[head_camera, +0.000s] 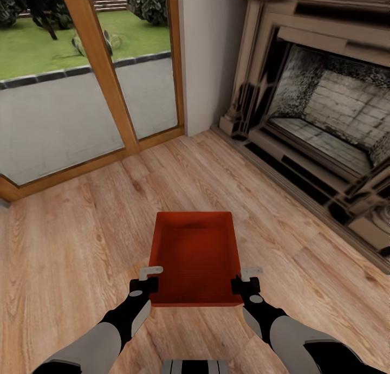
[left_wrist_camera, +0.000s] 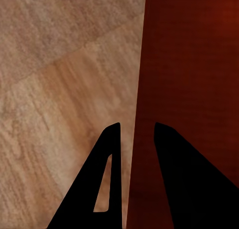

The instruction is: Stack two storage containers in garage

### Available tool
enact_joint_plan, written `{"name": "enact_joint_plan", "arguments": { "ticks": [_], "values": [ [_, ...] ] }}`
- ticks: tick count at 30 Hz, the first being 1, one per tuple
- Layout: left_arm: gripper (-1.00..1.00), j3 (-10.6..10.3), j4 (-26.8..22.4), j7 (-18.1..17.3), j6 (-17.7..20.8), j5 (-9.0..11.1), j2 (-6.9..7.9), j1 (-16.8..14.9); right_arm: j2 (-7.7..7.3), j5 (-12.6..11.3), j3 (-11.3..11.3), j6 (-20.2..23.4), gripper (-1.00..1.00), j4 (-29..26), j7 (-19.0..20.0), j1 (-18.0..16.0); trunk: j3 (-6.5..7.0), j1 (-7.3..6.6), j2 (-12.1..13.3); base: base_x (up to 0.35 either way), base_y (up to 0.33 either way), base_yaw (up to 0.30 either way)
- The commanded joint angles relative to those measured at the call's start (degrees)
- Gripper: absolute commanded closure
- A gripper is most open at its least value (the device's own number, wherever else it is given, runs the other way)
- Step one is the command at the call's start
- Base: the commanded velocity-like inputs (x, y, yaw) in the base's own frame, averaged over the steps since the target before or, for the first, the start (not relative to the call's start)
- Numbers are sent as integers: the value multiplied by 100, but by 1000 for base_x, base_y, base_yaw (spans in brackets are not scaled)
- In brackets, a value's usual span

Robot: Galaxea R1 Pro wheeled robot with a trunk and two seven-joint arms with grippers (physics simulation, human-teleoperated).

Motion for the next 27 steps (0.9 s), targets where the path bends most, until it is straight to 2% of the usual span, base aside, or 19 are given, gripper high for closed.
{"name": "enact_joint_plan", "arguments": {
  "ticks": [1,27],
  "values": [
    [100,7,1,70,-15,5,22,-2,-9,-3,-171,-25,100,5,-61,-5,15,-23,40,0,0,0],
    [100,15,1,70,-7,5,22,-2,-9,-6,-171,-13,100,5,-53,-5,482,-594,1083,0,0,0]
  ]
}}
